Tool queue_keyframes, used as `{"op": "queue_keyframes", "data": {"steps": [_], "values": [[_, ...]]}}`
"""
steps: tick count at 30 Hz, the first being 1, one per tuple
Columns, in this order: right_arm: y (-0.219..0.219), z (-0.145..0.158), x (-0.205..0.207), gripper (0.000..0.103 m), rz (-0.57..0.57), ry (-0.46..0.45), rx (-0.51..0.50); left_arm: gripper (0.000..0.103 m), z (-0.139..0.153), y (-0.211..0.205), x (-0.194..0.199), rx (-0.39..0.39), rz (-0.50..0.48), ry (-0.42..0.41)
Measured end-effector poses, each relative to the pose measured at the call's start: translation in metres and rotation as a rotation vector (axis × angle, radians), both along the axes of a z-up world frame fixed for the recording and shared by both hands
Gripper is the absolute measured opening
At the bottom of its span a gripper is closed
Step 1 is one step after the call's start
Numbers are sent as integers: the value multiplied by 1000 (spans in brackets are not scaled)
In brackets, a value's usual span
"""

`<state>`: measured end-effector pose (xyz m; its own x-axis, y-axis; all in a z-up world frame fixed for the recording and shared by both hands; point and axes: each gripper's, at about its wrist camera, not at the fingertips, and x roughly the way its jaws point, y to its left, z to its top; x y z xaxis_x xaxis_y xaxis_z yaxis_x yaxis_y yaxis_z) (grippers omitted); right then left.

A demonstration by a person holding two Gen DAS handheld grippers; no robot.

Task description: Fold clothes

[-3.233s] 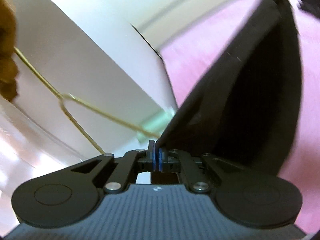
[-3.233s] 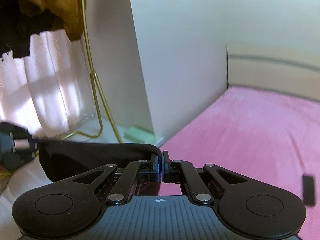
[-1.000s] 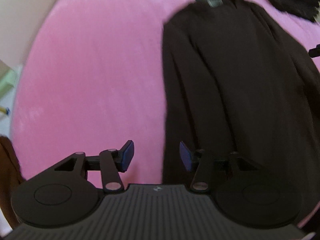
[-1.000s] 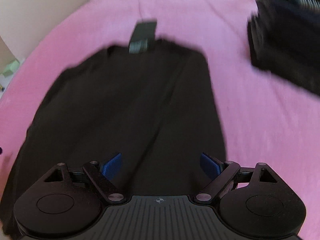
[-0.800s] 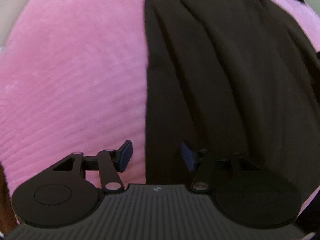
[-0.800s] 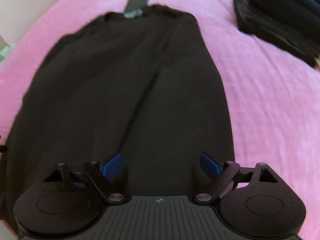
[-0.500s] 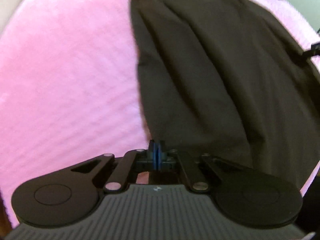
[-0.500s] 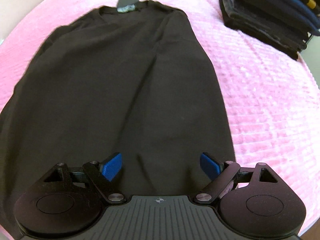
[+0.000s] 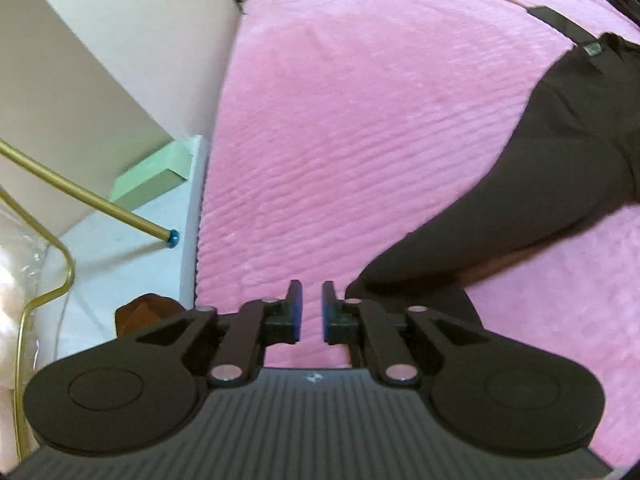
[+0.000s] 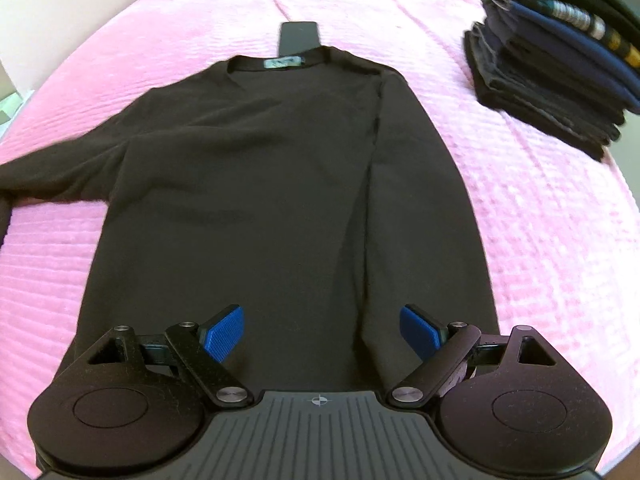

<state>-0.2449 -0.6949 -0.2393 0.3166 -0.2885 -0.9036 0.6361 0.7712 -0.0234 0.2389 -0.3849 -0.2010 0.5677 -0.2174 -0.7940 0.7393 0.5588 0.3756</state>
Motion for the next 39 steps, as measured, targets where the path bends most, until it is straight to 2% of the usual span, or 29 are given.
{"op": "queue_keyframes", "data": {"steps": [2, 8, 11, 15, 16, 17, 21, 22, 23, 24, 26, 28, 32, 35, 37, 38, 39], "values": [[1, 2, -11, 88, -40, 15, 3, 14, 0, 0, -12, -14, -11, 12], [-20, -1, -52, 88, -157, 46, -4, 18, -28, -39, -93, -25, -158, 187], [-40, -10, -80, 88, -200, 56, 12, 22, -37, -67, -140, -35, -231, 259], [-70, -34, -116, 85, -219, 54, 79, 23, -46, -115, -199, -25, -326, 302], [-76, -41, -124, 77, -212, 53, 102, 23, -47, -129, -215, -11, -348, 300], [-81, -48, -131, 60, -203, 54, 127, 23, -49, -143, -230, 5, -366, 299], [-94, -70, -154, 53, -152, 45, 212, 24, -56, -194, -279, 46, -410, 331], [-98, -71, -159, 45, -132, 39, 222, 24, -57, -205, -288, 58, -427, 333], [-103, -69, -161, 14, -104, 46, 223, 24, -59, -217, -298, 70, -443, 336], [-110, -65, -165, 0, -84, 43, 237, 24, -60, -228, -307, 82, -460, 338], [-133, -47, -176, 0, -76, 27, 248, 24, -55, -251, -327, 94, -501, 339], [-155, -22, -187, 0, -56, 48, 151, 24, -48, -273, -344, 93, -543, 329], [-238, 28, -212, 0, -77, 93, -64, 25, -36, -306, -363, 81, -565, 310], [-301, 40, -223, 0, -106, 134, -192, 25, -32, -322, -370, 70, -536, 324], [-335, 37, -223, 0, -103, 175, -246, 25, -32, -322, -371, 63, -502, 335], [-345, 33, -220, 6, -97, 198, -257, 26, -32, -320, -372, 67, -485, 335], [-351, 29, -217, 30, -95, 207, -261, 26, -30, -318, -373, 74, -471, 330]]}}
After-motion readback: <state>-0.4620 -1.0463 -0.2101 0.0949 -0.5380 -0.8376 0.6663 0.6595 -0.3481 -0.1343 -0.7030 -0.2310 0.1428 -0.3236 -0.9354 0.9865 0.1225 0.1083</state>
